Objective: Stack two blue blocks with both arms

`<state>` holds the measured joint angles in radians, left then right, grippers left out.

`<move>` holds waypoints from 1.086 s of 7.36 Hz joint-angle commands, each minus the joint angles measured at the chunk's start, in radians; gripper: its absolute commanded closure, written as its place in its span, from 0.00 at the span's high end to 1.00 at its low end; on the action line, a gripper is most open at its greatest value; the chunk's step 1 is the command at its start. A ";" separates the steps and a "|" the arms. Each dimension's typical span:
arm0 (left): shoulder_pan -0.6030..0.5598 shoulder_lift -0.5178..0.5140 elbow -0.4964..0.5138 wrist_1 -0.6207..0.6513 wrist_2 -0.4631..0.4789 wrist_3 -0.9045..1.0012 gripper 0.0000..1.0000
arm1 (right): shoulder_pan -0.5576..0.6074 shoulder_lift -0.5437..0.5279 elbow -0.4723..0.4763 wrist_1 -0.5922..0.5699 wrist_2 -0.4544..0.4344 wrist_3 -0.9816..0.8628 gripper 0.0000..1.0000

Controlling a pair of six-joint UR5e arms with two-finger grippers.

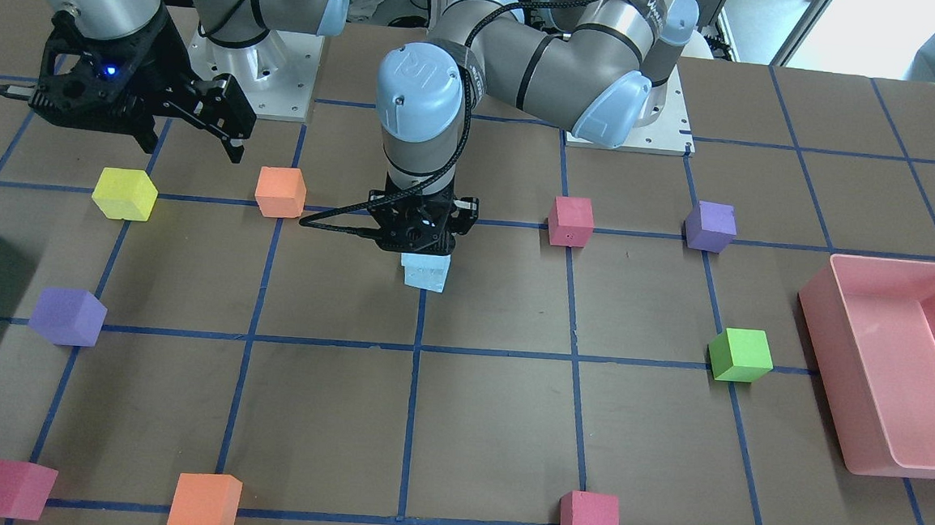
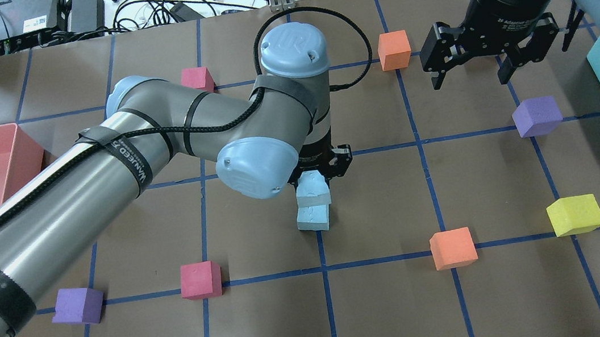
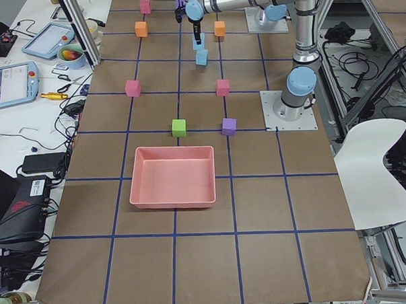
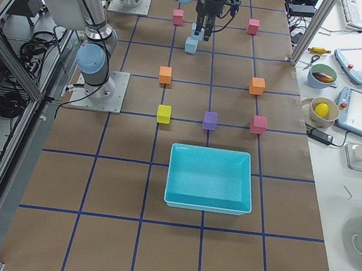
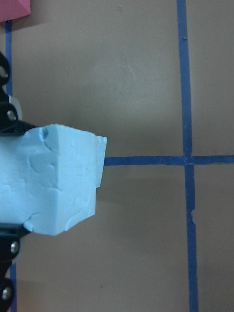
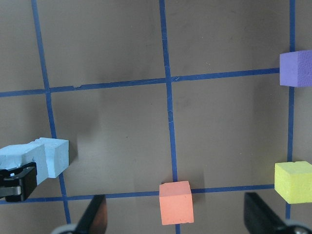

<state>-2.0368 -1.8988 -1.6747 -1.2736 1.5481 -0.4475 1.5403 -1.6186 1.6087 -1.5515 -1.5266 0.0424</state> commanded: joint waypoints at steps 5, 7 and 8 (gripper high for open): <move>0.001 -0.028 -0.068 0.091 -0.002 0.000 0.03 | 0.004 -0.037 0.010 0.024 -0.006 0.007 1.00; 0.001 -0.022 -0.092 0.105 -0.002 -0.002 0.62 | 0.003 -0.035 0.011 0.025 -0.006 -0.007 1.00; 0.001 -0.029 -0.086 0.126 -0.003 -0.010 1.00 | 0.000 -0.035 0.011 0.025 -0.006 -0.007 1.00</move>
<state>-2.0356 -1.9224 -1.7614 -1.1661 1.5459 -0.4494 1.5425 -1.6544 1.6196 -1.5268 -1.5324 0.0369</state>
